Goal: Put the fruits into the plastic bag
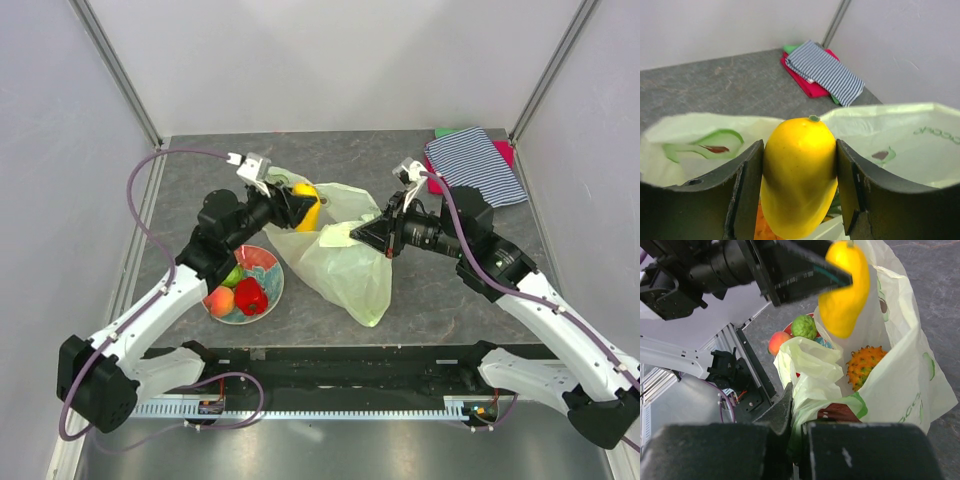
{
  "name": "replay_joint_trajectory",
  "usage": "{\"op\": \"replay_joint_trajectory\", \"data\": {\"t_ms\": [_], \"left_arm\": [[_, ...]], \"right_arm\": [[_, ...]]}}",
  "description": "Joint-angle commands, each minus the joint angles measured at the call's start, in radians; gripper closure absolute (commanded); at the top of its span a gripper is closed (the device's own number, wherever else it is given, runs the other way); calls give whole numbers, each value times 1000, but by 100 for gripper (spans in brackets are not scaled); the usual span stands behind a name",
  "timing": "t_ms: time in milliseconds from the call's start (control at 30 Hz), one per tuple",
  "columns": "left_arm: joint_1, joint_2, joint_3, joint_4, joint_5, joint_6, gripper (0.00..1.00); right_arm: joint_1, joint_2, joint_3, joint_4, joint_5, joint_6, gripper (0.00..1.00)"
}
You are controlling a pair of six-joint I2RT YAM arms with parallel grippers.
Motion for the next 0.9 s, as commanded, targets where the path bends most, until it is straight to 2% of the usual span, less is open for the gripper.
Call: {"op": "replay_joint_trajectory", "data": {"t_ms": [0,300,500,700,767,867], "left_arm": [[-61,24,-58,12,84,21,60],[-118,134,-84,-56,312,-54,60],[-142,229,-88,-71,321,-89,60],[-148,272,-102,-137,257,-86,60],[-151,284,-96,-158,245,-79,57],[-154,280,-95,-183,233,-66,49]], "right_arm": [[1,16,52,55,-26,-1,100],[-1,18,42,57,-32,1,100],[-1,12,37,61,-29,10,100],[1,-4,17,61,-9,8,100],[1,-5,11,60,-1,8,100],[1,-5,3,60,2,7,100]]}}
